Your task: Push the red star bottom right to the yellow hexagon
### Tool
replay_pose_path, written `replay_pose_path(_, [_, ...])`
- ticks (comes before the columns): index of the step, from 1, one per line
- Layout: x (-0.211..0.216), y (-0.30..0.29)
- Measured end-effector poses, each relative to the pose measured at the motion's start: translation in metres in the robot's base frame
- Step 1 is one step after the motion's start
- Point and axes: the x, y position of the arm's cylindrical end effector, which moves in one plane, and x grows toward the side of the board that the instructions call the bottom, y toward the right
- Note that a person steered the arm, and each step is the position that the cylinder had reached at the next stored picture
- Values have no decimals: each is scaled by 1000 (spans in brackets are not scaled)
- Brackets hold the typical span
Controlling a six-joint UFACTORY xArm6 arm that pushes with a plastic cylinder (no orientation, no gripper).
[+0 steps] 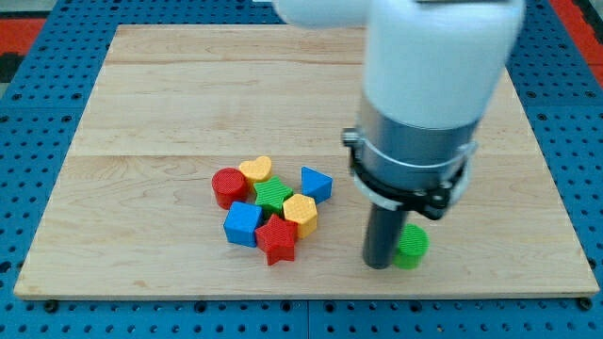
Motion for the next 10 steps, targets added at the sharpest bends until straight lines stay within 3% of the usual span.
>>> replay_pose_path(1, [31,-66])
replay_pose_path(2, [32,-69])
replay_pose_path(4, [22,-284])
replay_pose_path(6, [-30,-235])
replay_pose_path(9, [-33,-69])
replay_pose_path(10, [-33,-121])
